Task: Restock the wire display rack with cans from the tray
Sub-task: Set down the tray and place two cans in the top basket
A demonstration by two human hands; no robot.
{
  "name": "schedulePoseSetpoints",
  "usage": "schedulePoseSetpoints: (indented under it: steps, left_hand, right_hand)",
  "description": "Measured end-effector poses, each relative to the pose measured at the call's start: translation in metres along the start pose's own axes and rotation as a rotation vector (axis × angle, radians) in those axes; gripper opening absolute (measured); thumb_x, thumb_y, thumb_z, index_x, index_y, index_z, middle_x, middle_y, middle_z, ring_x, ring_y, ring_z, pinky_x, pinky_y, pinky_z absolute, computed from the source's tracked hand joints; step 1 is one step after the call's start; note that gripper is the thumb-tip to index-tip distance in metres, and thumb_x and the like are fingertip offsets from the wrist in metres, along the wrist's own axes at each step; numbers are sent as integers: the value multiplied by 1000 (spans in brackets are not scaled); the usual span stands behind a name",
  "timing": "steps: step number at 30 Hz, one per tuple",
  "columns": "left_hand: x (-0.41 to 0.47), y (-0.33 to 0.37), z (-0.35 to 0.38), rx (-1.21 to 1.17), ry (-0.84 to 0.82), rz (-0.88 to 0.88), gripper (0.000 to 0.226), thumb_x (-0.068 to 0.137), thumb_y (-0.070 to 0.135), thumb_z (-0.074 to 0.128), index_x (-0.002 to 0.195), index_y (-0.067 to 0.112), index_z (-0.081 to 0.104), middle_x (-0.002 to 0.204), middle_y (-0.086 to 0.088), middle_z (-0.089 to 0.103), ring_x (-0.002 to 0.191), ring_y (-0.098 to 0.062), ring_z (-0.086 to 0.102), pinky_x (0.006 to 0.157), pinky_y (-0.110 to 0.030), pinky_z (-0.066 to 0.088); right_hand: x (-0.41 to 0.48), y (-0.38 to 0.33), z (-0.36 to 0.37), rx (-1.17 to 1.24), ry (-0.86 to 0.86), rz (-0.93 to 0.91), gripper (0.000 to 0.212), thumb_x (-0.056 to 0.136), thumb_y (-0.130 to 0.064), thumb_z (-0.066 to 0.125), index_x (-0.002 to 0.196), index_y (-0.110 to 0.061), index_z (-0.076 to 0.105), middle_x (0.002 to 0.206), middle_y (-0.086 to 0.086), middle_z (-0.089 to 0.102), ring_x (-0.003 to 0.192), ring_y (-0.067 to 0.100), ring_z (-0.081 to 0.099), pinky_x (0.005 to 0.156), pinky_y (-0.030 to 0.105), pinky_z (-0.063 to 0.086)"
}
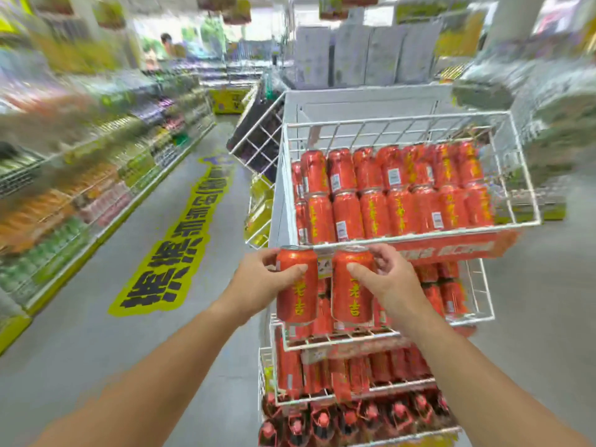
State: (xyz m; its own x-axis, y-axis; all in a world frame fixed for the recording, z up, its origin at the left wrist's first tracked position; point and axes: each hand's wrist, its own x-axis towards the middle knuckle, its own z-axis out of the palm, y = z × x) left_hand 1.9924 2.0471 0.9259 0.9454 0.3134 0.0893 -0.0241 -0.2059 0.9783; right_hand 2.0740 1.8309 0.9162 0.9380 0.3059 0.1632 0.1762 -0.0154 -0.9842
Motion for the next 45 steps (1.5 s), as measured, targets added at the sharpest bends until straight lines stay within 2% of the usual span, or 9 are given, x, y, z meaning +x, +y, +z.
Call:
schedulePoseSetpoints:
  steps: [5, 10, 15, 19, 22, 26, 29, 36, 45]
  left_hand:
    - [36, 64, 9, 39, 63, 108, 16, 76, 18, 87, 85, 19, 74, 70, 7, 73, 61, -2, 66, 57, -19, 51]
    - [74, 105, 22, 91, 153, 100, 61, 55, 42, 93, 104, 15, 69, 96, -19, 76, 75, -17, 70, 78, -43, 60]
    - [104, 119, 36, 317, 209, 60, 30, 67, 33, 94, 87, 23, 74, 78, 0, 76, 68, -7, 72, 64, -21, 59]
    - [112, 113, 45, 466, 224, 32, 47, 71, 33, 91, 112, 17, 74, 86, 3, 73, 66, 0, 66, 57, -13, 53]
    - [111, 105, 46, 551, 215, 39, 72, 75, 35, 88, 140, 27, 57, 106, 1, 65, 88, -9, 63, 73, -14, 49]
    - [115, 98, 50, 630, 178, 33, 52, 88, 34, 77, 136, 22, 61, 138, -2, 60, 121, -19, 57, 91, -24, 44]
    - [119, 95, 53, 709, 201, 24, 49, 90, 36, 73, 136, 20, 61, 132, -6, 63, 113, -21, 60, 89, -27, 47]
    - [135, 85, 62, 809, 196, 6, 27, 97, 33, 64, 113, 11, 62, 111, -5, 54, 97, -24, 59, 77, -31, 43]
    - [141, 81, 47, 1529, 112, 362, 32, 102, 46, 47, 103, 16, 60, 101, -2, 70, 108, -26, 53, 82, -37, 43]
  right_hand:
    - [44, -49, -21, -11, 25, -98, 37, 75, -24, 84, 106, -19, 65, 92, -1, 72, 82, 10, 66, 73, 23, 53]
    - [94, -72, -40, -9, -6, -103, 20, 83, -18, 78, 88, -26, 61, 89, -5, 68, 81, 11, 65, 75, 29, 53]
    - [136, -68, -46, -71, -82, -79, 21, 83, -24, 78, 88, -31, 58, 86, -19, 56, 79, -7, 53, 66, 15, 41]
    - [156, -52, -43, -127, -122, -52, 23, 80, -31, 80, 90, -31, 59, 91, -17, 59, 86, 1, 57, 71, 22, 43]
    - [162, -41, -40, -152, -148, -23, 22, 82, -31, 79, 88, -34, 58, 91, -19, 59, 84, -5, 55, 66, 17, 41]
    - [165, -30, -36, -203, -130, 9, 33, 79, -42, 79, 106, -25, 69, 108, -9, 66, 101, 13, 63, 77, 25, 49]
    - [169, -26, -33, -223, -103, 28, 61, 72, -53, 78, 122, -20, 67, 120, -5, 66, 107, 18, 63, 87, 35, 53]
    - [174, -23, -28, -185, -131, 61, 42, 84, -39, 76, 119, -17, 68, 111, -4, 70, 92, 7, 65, 66, 20, 49]
    - [178, -28, -27, -371, -149, -29, 59, 84, -46, 73, 135, -18, 61, 123, -4, 57, 119, 17, 53, 95, 29, 40]
